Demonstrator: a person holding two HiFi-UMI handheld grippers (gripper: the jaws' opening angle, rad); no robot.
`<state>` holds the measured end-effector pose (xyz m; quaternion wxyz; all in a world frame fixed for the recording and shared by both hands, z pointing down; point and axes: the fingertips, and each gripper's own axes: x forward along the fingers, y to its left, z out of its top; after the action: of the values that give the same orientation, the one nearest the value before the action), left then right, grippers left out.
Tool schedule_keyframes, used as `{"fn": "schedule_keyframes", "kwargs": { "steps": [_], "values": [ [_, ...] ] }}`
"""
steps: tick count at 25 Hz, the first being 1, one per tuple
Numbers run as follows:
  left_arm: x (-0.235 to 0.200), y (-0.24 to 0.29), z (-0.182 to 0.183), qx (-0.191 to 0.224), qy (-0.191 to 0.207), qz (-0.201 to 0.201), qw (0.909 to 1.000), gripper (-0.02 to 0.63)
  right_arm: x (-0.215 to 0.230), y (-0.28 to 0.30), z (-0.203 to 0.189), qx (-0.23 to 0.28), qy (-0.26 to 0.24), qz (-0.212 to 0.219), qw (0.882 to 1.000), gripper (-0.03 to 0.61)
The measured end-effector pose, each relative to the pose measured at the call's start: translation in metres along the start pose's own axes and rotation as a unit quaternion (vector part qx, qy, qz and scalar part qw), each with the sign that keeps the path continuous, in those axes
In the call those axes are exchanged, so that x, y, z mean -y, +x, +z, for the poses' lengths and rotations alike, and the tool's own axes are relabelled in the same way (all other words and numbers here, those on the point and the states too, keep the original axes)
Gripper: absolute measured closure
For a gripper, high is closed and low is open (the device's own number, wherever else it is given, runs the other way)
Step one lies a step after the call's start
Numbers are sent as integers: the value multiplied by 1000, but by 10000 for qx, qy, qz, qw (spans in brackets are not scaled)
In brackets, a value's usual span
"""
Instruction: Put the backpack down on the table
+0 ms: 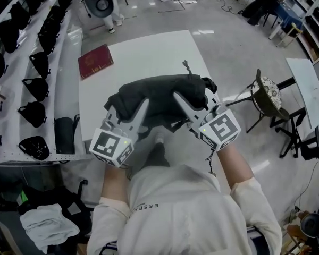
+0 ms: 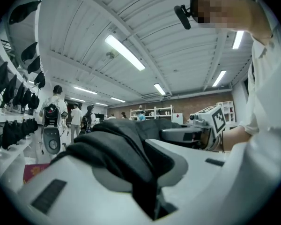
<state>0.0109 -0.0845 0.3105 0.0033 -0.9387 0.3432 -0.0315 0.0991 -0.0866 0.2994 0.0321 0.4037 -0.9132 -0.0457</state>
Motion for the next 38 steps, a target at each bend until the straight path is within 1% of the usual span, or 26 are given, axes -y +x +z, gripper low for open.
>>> {"fn": "schedule_keyframes", "kwargs": {
  "steps": [3,8,14,19,22,25,30,34,38],
  "values": [
    [-34,28,4,43,23,-43,10000,540,29,33,2,17,-54,-47,10000,485],
    [-93,69,13,108,57,-1,9999,540,73,90,6,51,-155,-26,9999,485],
    [-163,109,24,305,190,126,9993,540,119,158,15,172,-343,58,9992,483],
    [-221,134,25,494,242,287,9981,540,147,218,16,227,-514,226,9982,483],
    [-252,151,19,541,249,345,9976,540,166,249,9,197,-537,270,9980,483],
    [-278,168,10,532,281,355,9976,540,185,275,-3,74,-475,194,9987,483],
    [-317,195,-7,490,344,335,9976,540,211,315,-24,66,-367,157,9992,483],
    [-344,210,-25,463,306,389,9977,538,223,343,-41,116,-314,233,9992,483],
    [-359,218,-45,349,246,454,9981,538,230,360,-62,26,-103,320,9994,483]
  ]
}}
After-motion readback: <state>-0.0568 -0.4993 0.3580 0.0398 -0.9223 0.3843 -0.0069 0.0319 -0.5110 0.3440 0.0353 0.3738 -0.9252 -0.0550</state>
